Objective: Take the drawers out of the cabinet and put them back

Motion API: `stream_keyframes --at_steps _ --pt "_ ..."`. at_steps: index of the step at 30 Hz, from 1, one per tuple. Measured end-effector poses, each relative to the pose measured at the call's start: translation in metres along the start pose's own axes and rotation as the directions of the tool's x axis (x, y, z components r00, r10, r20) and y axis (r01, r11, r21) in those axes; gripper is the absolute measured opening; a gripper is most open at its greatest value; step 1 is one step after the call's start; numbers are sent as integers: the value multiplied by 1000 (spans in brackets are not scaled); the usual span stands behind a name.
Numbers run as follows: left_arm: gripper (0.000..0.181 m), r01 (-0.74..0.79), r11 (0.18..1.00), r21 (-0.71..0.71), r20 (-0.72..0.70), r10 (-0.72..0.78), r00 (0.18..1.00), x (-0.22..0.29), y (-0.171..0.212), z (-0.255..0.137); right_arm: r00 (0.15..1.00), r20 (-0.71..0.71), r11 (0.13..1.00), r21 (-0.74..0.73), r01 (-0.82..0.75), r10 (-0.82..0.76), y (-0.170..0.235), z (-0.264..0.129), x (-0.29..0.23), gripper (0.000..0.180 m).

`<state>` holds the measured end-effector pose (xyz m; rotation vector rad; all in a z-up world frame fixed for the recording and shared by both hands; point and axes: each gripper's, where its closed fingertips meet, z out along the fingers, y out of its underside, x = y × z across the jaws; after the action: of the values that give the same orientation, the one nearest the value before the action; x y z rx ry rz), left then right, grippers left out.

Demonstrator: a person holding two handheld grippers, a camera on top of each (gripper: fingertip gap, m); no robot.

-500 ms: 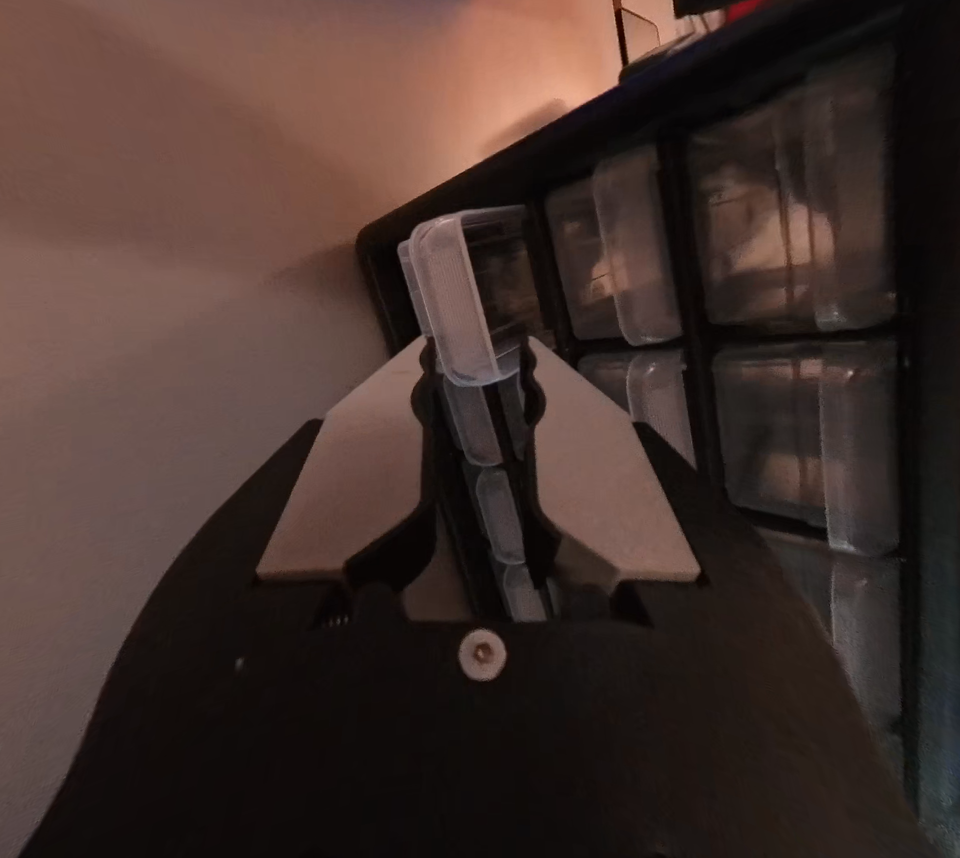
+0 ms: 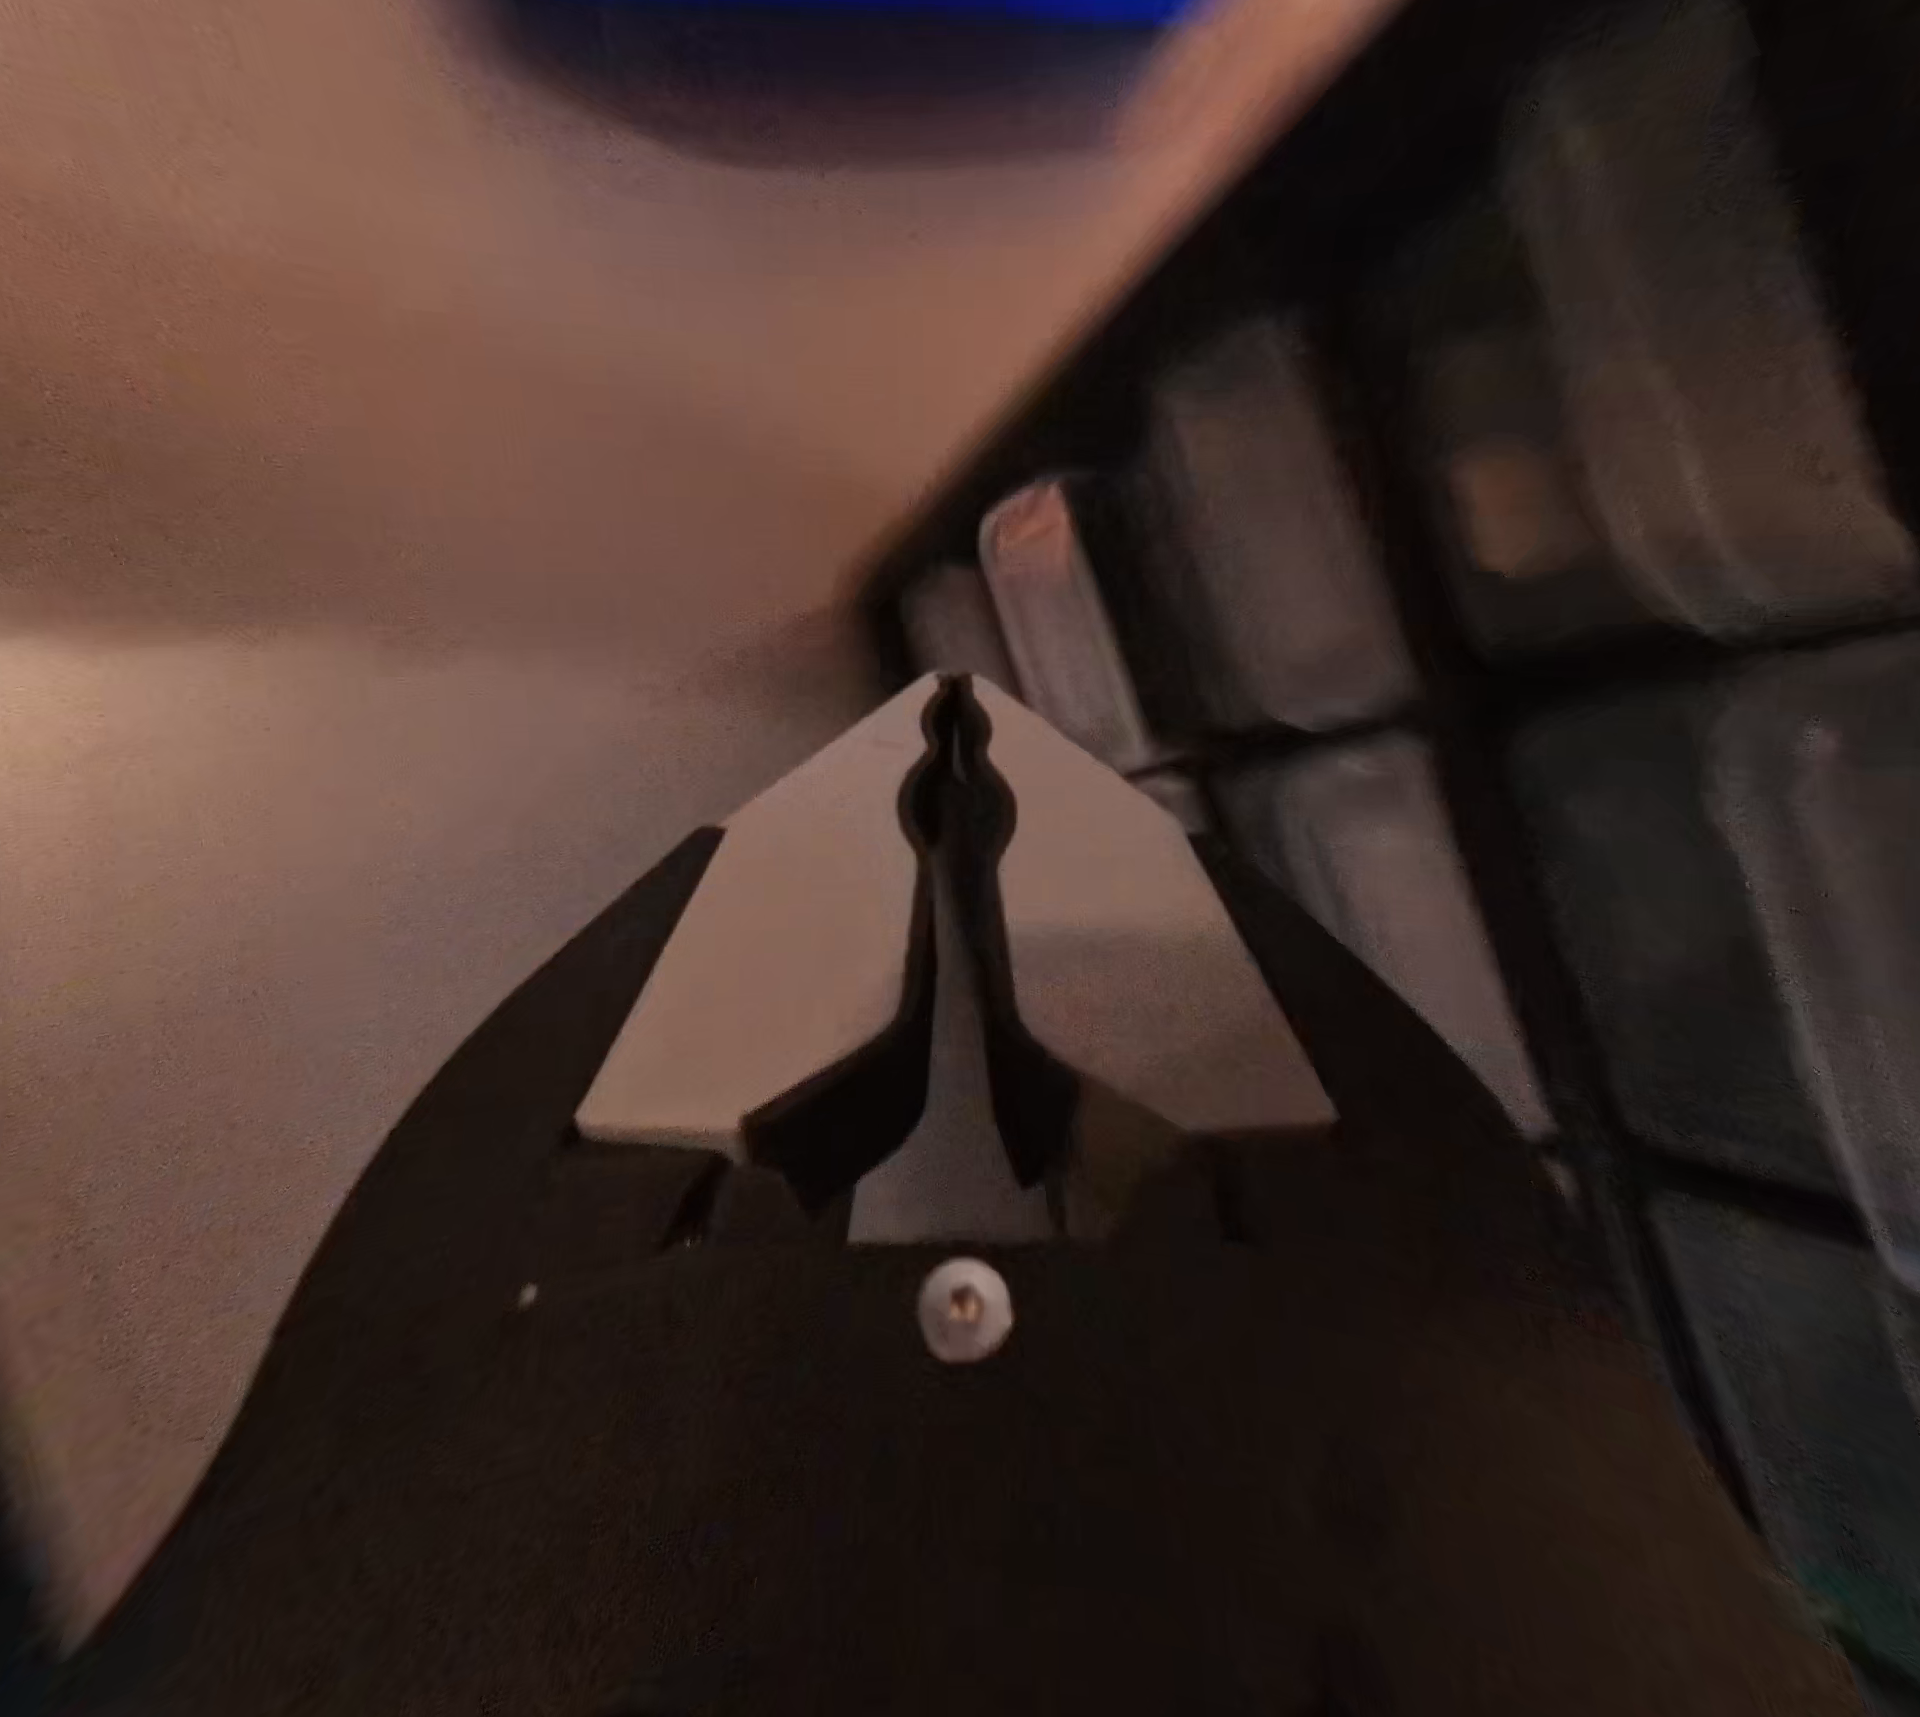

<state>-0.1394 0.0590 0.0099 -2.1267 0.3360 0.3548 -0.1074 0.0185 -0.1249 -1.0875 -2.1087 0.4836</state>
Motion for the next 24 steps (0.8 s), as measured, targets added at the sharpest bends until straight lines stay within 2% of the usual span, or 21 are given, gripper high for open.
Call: stream_keyframes --at_steps 2,6,10,14,17,20,24 --pt "0 13 1000 10 2 -13 1000 0 0 0 999 -30 1000 5 -20 20 4 14 0 0" --pt "0 30 999 33 21 -31 999 0 0 -1 993 -68 995 13 98 -97 18 18 -27 0" --pt "0 83 990 110 53 -89 995 2 1 -8 993 -68 993 59 98 -94 40 3 -47 0" --pt "0 160 958 239 26 -171 985 20 13 -39 997 -71 991 121 52 -44 69 -22 -53 0" --pt "27 208 937 279 -96 -188 977 61 37 -62 999 -52 995 103 -6 11 103 -32 -48 0" --pt "58 243 940 240 -145 -213 966 102 75 -61 993 -28 986 129 -107 111 122 -34 -37 7" --pt "61 278 950 144 -67 -271 960 132 127 -29 985 26 968 180 -174 172 116 -38 -36 22"
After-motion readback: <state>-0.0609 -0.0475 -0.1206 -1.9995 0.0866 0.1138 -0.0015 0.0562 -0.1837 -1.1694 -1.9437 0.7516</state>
